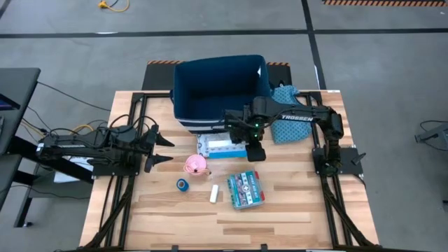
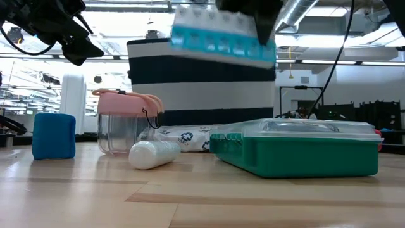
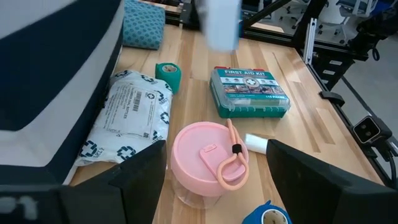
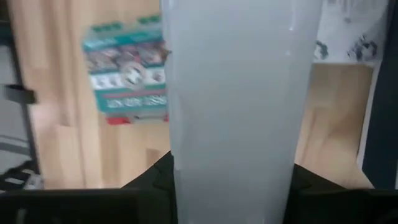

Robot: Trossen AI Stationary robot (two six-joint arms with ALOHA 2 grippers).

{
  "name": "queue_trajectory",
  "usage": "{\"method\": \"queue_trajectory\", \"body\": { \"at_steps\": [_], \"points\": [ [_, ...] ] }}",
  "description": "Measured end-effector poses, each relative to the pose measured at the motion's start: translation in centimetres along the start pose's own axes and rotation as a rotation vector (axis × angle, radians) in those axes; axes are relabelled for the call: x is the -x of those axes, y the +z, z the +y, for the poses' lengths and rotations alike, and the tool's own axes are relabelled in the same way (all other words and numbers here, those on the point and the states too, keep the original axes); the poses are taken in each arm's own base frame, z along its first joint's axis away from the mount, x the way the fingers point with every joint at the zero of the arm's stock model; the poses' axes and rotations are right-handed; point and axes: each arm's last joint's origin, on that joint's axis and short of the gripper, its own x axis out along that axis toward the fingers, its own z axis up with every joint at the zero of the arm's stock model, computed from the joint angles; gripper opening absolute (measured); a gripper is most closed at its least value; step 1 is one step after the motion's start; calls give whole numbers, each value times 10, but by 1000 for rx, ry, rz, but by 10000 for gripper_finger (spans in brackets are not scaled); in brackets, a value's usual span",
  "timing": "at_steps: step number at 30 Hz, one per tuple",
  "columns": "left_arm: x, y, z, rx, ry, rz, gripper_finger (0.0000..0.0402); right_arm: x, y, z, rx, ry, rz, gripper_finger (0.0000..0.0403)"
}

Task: Pick & place medical supplies in basket/bin
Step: Put the blue pill box into the blue bin

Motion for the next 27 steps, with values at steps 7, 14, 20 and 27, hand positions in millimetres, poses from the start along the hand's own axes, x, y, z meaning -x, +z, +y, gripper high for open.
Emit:
{"method": "queue_trajectory", "body": {
  "at_steps": [7,14,20,27],
  "points": [
    [0,-1,0,0,1,8,263,32,6,17,23,-39,-131,138],
    [0,-1,0,0,1,8,263,78,2,7,-18,-264,-287,129],
    [0,-1,0,0,2,8,263,104,2,-19,-94,-508,-445,145],
    [0,-1,0,2,7,5,263,113,8,-71,-151,-623,-558,128]
  ]
}}
